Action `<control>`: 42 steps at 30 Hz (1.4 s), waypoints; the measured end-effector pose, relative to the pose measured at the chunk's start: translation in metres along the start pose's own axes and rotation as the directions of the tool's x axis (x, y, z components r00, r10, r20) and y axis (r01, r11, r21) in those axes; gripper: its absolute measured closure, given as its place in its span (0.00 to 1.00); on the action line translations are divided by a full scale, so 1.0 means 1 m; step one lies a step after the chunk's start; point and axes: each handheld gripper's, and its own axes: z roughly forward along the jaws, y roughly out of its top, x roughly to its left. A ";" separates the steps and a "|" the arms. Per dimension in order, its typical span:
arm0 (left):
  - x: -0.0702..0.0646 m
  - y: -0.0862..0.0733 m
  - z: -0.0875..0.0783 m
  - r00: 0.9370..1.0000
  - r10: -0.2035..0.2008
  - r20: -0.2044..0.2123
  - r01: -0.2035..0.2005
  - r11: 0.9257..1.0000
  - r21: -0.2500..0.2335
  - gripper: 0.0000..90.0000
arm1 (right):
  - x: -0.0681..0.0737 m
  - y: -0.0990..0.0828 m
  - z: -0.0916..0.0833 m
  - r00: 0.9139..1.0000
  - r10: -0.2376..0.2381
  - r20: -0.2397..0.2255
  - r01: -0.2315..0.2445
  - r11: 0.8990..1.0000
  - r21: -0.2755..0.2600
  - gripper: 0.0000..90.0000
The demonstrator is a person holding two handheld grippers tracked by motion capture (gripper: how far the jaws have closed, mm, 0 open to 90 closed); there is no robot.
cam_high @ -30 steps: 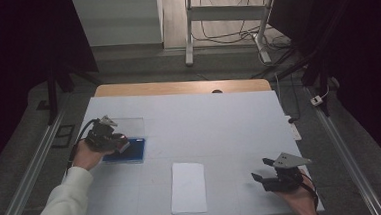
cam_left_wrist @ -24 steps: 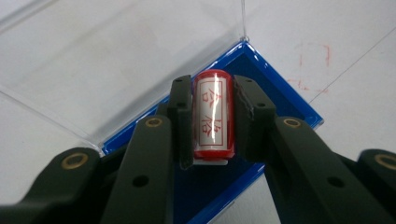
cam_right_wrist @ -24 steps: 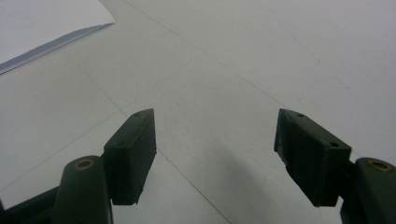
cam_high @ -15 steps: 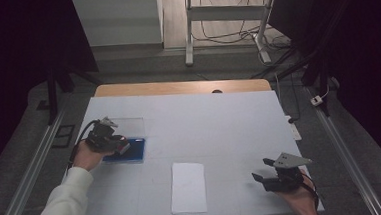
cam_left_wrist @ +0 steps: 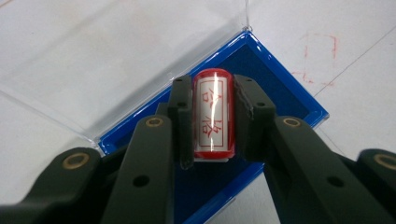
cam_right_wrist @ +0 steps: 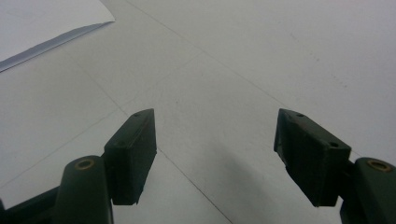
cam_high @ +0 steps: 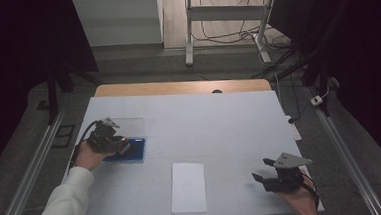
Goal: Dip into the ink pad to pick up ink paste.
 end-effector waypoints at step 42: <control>-0.002 0.000 -0.011 0.999 0.027 0.017 -0.026 0.998 -0.058 0.78 | 0.003 0.005 0.000 1.000 -0.001 -0.007 0.001 1.000 -0.015 0.33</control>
